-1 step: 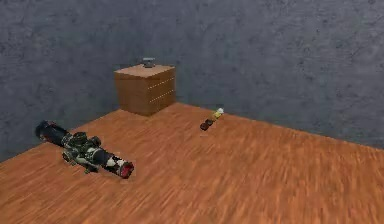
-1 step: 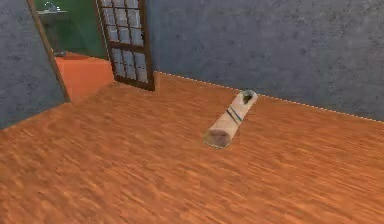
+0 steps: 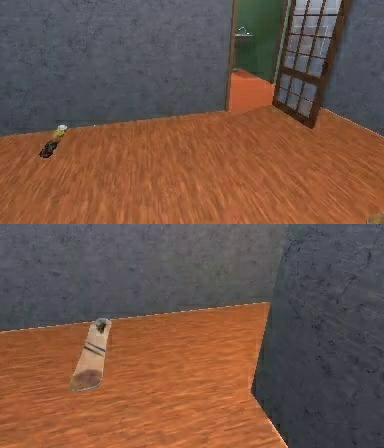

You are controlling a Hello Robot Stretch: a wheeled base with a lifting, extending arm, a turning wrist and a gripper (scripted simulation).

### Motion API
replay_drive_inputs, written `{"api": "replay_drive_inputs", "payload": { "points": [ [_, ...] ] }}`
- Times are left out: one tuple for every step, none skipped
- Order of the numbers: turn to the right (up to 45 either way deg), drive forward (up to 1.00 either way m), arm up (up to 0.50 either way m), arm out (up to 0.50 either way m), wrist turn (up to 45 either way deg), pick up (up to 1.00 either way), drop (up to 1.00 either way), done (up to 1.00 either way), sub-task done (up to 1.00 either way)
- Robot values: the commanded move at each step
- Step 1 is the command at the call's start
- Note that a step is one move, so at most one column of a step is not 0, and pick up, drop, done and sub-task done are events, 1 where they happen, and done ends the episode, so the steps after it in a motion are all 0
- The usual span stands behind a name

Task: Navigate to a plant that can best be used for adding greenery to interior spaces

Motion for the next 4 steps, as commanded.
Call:
{"api": "replay_drive_inputs", "payload": {
  "points": [
    [45.0,0.0,0.0,0.0,0.0,0.0,0.0,0.0,0.0],
    [30.0,0.0,0.0,0.0,0.0,0.0,0.0,0.0,0.0],
    [0.0,0.15,0.0,0.0,0.0,0.0,0.0,0.0,0.0],
    [-45.0,0.0,0.0,0.0,0.0,0.0,0.0,0.0,0.0]
  ]
}}
